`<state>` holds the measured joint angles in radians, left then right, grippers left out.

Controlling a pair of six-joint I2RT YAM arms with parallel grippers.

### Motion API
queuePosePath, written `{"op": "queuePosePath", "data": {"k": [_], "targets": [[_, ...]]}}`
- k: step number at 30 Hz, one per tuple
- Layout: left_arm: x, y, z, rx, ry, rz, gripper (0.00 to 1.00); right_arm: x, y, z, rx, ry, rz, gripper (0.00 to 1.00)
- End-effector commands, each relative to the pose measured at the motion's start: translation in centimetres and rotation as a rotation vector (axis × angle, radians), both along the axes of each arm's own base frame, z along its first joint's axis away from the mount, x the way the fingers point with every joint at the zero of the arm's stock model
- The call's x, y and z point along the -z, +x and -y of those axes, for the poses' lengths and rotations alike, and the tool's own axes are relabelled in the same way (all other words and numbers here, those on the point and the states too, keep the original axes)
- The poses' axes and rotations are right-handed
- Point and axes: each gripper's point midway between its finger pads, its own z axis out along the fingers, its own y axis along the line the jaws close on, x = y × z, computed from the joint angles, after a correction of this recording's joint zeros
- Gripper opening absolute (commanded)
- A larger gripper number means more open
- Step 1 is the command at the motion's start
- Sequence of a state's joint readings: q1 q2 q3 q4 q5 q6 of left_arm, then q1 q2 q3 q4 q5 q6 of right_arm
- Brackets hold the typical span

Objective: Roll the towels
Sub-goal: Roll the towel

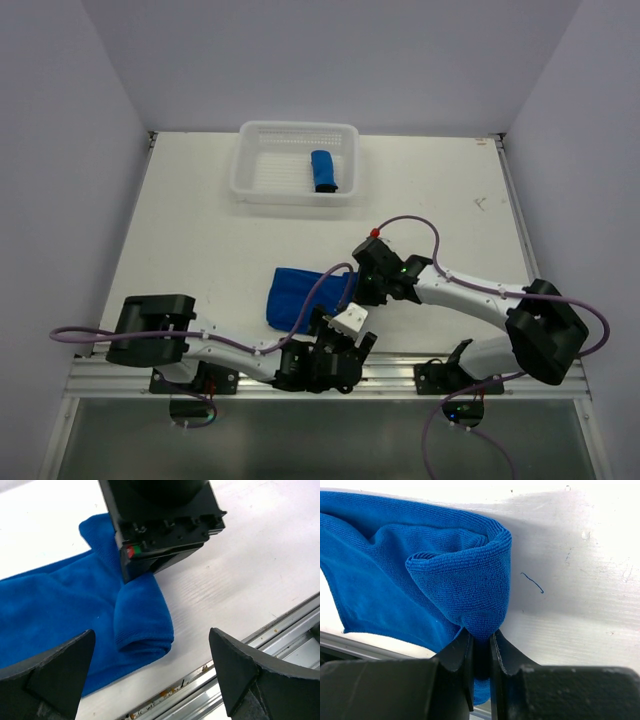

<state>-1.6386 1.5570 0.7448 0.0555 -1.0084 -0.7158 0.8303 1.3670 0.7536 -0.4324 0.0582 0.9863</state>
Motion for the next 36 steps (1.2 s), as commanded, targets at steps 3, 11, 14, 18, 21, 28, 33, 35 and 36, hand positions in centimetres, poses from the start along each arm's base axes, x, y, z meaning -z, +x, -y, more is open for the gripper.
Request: {"op": "queuePosePath", "data": {"k": [3, 11, 14, 18, 21, 28, 33, 35, 36], "targets": [[-0.9, 1.0, 2.3, 0.006, -0.019, 0.069, 0.97, -2.3, 0.3, -0.9, 0.012, 0.056, 0.015, 0.00], [2.1, 2.3, 1.0, -0.083, 0.044, 0.011, 0.85, -2.3, -0.1, -0.9, 0.014, 0.071, 0.009, 0.00], [2.6, 2.7, 0.6, -0.108, 0.048, -0.009, 0.82, -2.2, -0.1, -0.9, 0.017, 0.075, 0.007, 0.00], [2.7, 3.0, 0.1, -0.125, 0.037, -0.022, 0.71, -2.0, -0.2, -0.9, 0.013, 0.072, 0.000, 0.00], [2.7, 2.9, 0.0, -0.132, 0.025, -0.031, 0.50, -1.7, -0.3, -0.9, 0.016, 0.075, -0.007, 0.00], [3.3, 3.0, -0.7, -0.156, 0.049, -0.051, 0.05, -1.4, -0.2, -1.1, 0.015, 0.071, -0.010, 0.01], [3.9, 2.4, -0.9, -0.170, 0.031, -0.099, 0.00, -1.4, 0.1, -1.0, 0.024, 0.057, -0.007, 0.15], [4.2, 2.3, -0.9, -0.173, 0.018, -0.122, 0.00, -1.4, 0.3, -1.1, 0.026, 0.054, -0.004, 0.21], [4.3, 2.2, -1.0, -0.175, 0.013, -0.130, 0.00, -1.5, 0.6, -1.1, 0.033, 0.048, 0.007, 0.24]]}}
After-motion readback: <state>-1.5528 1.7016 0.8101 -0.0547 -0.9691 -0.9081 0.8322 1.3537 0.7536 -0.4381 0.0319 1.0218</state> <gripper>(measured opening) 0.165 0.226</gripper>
